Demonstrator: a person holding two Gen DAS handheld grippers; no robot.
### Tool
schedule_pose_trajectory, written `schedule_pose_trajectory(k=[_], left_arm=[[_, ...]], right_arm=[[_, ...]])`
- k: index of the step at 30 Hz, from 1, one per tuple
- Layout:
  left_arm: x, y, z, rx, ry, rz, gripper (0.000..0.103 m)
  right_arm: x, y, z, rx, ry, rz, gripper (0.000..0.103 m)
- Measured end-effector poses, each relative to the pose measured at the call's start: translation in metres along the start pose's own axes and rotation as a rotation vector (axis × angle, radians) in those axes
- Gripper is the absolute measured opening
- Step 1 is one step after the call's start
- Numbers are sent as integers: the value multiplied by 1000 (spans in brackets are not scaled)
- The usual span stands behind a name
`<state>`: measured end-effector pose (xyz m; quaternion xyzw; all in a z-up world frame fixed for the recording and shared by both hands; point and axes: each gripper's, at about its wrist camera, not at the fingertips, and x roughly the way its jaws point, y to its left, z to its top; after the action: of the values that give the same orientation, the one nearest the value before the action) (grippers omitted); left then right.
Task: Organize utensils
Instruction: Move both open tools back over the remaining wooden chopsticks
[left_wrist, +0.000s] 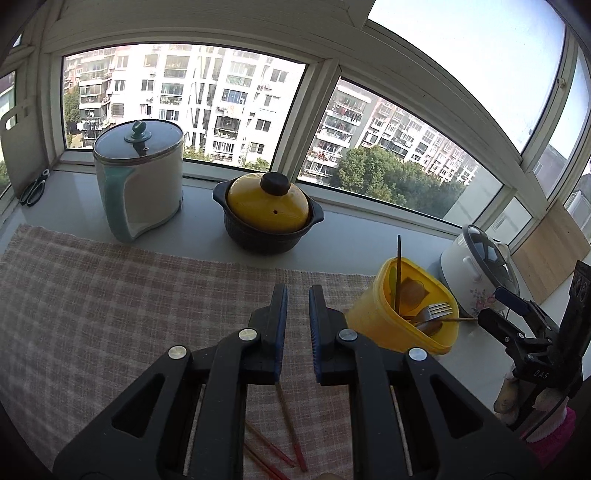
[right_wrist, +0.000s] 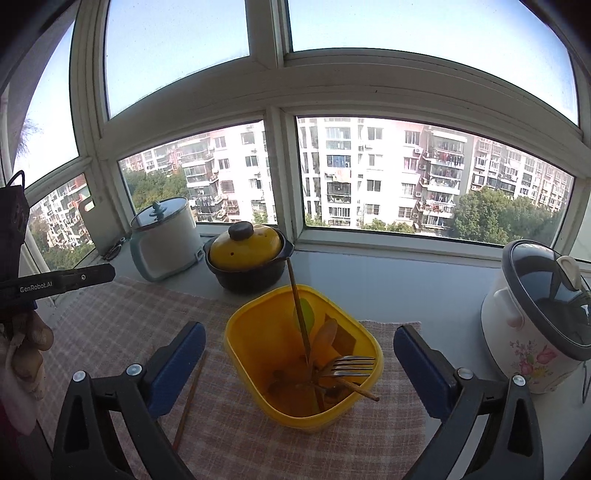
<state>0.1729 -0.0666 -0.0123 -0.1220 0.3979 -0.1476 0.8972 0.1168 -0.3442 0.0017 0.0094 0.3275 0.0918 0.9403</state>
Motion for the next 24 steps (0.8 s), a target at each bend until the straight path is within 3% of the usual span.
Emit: schedule_pose_trajectory(k=[2, 3, 16, 19, 24], left_arm=[[-1, 15, -7, -22, 17, 15, 32], [-1, 24, -11, -32, 30, 23, 32], [28, 96, -78, -169, 224, 89, 32], [41, 105, -92, -189, 275, 93, 32], [59, 112, -109, -207, 333, 101, 32]], right_arm=[[0, 10, -2, -18, 7, 11, 103], [1, 15, -3, -26, 12, 20, 103], [43, 70, -34, -82, 194, 124, 103], [57, 81, -47, -92, 247, 134, 100], [85, 96, -69, -71, 360, 175, 87]])
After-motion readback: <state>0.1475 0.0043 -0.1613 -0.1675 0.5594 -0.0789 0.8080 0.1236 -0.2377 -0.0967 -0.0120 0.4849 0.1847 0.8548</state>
